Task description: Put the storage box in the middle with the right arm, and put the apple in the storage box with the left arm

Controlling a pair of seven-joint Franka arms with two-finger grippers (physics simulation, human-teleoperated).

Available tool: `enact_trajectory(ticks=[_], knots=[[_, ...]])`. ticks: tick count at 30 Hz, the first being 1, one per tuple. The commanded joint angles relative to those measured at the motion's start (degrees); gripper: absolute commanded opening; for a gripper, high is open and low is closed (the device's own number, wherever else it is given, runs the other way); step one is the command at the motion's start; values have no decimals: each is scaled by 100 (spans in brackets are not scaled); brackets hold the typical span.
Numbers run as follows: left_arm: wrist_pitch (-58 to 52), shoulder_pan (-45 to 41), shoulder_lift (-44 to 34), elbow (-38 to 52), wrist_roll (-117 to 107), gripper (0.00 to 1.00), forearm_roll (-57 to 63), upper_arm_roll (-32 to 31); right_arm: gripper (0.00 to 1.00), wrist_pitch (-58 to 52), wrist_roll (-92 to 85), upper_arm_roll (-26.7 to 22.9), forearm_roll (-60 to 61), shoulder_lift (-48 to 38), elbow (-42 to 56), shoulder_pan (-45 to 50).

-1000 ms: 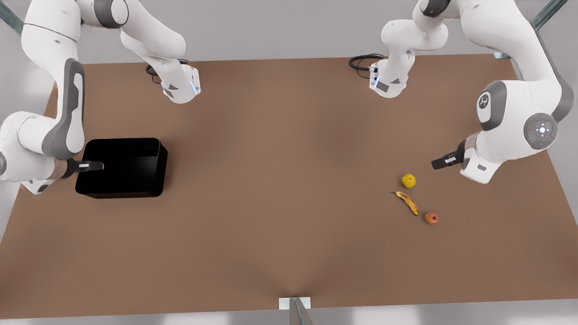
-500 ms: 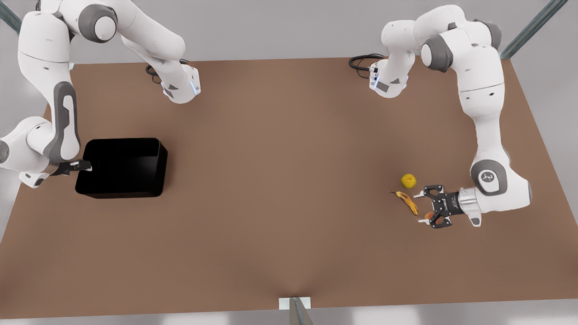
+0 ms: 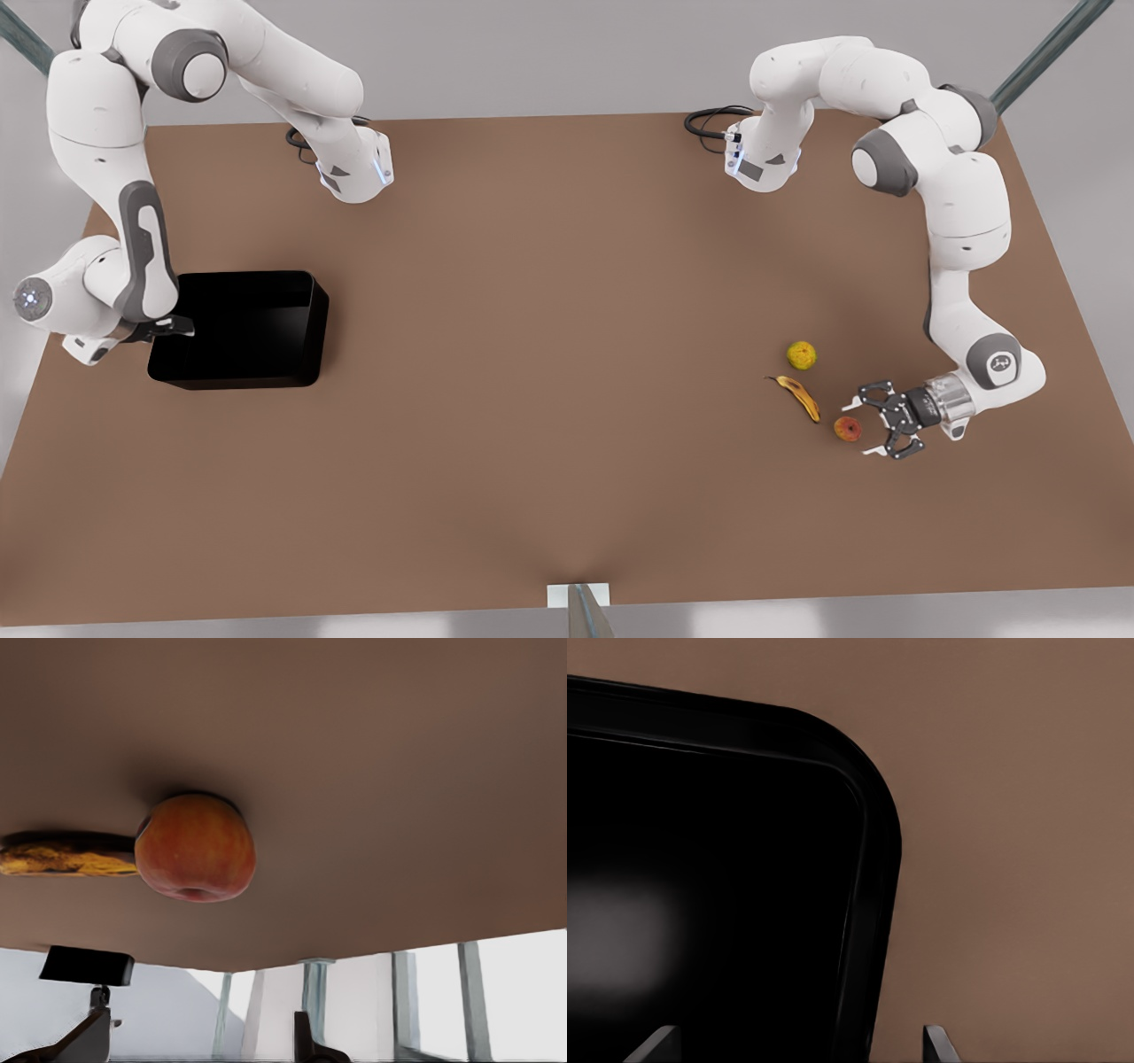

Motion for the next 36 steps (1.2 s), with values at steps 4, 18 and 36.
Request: enact_trajectory(ticks=[4,18,36], knots=[[18,5,24,-18,172,100,-539,0,100,-2,-9,-9,0,23,-19,-9],[-26,5,-55,-423,1297,100,-460,79,21,-72,-431,-9,-35,67,-63,-9],[765,-48,-90,-501,647,100,-390,-193,21,-854,-642,974,0,-65,551,79]])
